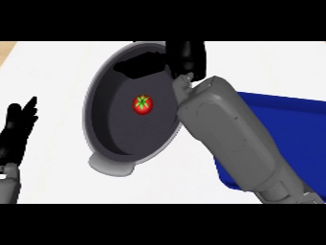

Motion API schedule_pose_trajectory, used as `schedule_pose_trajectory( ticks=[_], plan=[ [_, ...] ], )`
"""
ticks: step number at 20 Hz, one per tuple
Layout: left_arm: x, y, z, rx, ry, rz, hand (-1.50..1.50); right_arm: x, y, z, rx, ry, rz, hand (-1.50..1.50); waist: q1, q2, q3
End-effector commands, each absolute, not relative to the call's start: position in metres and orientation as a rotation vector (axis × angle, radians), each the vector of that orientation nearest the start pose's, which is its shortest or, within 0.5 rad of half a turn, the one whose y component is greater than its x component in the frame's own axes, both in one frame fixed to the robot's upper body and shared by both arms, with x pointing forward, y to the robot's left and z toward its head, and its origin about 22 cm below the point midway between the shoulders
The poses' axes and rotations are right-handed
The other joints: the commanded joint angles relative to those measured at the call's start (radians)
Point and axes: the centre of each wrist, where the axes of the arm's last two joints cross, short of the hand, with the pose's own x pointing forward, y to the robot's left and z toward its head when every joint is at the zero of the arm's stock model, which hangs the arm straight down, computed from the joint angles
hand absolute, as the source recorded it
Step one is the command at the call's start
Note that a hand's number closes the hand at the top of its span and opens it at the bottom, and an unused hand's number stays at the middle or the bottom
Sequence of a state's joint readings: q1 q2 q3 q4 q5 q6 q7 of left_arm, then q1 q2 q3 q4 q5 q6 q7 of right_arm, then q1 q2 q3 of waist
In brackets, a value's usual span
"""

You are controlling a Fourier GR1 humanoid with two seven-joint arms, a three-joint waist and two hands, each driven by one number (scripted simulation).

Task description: Pick the tomato from the tray and place it in the pot

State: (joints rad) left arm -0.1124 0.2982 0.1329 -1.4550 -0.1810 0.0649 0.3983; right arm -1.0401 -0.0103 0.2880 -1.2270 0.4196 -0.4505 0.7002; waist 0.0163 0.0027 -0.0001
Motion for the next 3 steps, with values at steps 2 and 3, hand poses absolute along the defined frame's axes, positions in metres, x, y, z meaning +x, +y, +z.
schedule_pose_trajectory(
  ticks=[2,3],
  plan=[
    [0.264,0.334,0.030,0.507,-1.152,-0.092,0.00,0.359,-0.066,0.209,-0.430,-1.771,0.127,-1.50,-0.018,-0.005,0.000],
    [0.263,0.337,0.027,0.524,-1.153,-0.106,0.00,0.366,-0.079,0.223,-0.433,-1.769,0.080,-1.50,-0.018,-0.004,0.000]
  ],
)
